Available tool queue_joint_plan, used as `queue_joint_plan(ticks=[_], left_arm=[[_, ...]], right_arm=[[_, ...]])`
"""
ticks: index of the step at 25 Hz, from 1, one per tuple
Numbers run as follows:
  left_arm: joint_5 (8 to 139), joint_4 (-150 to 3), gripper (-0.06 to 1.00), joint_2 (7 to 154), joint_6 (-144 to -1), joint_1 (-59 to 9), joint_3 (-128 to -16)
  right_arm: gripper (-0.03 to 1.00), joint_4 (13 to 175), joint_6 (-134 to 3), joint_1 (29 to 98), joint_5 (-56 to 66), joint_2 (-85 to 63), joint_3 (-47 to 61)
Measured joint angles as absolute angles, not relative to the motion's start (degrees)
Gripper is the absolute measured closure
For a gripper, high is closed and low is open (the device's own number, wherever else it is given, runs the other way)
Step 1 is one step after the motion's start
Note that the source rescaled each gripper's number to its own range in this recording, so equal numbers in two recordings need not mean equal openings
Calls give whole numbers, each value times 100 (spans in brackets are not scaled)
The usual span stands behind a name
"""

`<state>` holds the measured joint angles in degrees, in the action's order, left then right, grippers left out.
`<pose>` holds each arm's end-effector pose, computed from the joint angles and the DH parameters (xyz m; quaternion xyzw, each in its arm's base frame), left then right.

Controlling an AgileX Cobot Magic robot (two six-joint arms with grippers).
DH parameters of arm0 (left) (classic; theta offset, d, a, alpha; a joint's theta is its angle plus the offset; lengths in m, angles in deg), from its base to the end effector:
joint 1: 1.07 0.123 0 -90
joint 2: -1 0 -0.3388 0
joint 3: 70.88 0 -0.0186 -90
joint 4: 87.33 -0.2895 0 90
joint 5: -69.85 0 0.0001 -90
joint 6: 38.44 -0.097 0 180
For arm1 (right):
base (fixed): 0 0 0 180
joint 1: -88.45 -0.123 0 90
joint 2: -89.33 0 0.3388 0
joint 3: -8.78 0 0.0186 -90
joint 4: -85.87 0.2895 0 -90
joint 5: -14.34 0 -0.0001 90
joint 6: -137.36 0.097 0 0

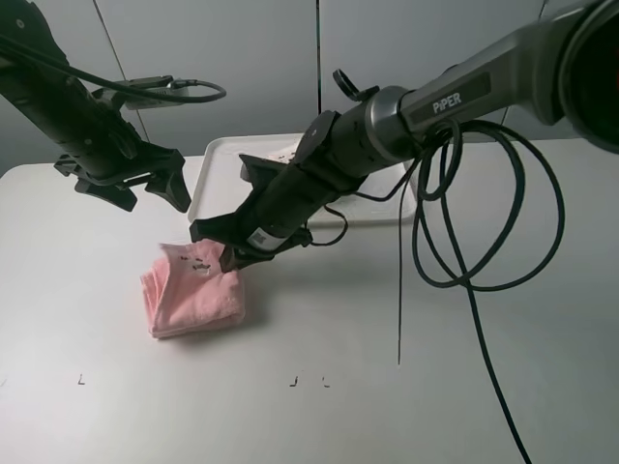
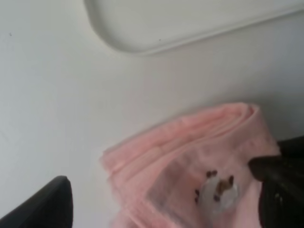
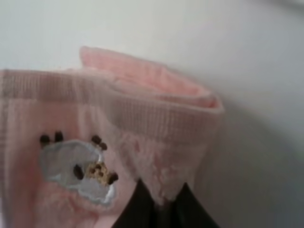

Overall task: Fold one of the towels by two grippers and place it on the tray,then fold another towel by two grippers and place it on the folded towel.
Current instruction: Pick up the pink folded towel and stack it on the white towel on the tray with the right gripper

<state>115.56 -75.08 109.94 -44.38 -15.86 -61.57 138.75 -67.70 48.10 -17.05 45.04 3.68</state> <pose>0.3842 -0.1167 0.2310 0.1151 0.9799 -0.0965 0.1317 0.3681 0.3657 0.1082 -0.1925 0.9274 0.3046 0.1004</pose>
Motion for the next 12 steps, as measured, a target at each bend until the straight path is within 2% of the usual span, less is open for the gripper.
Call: queue_joint_plan(ticks=[12], left_arm=[[11608,-7448,-6,10994,-4547,-1586,-6157]], right_arm=[[94,11916,-6577,4956,-2030,4486,-1352]])
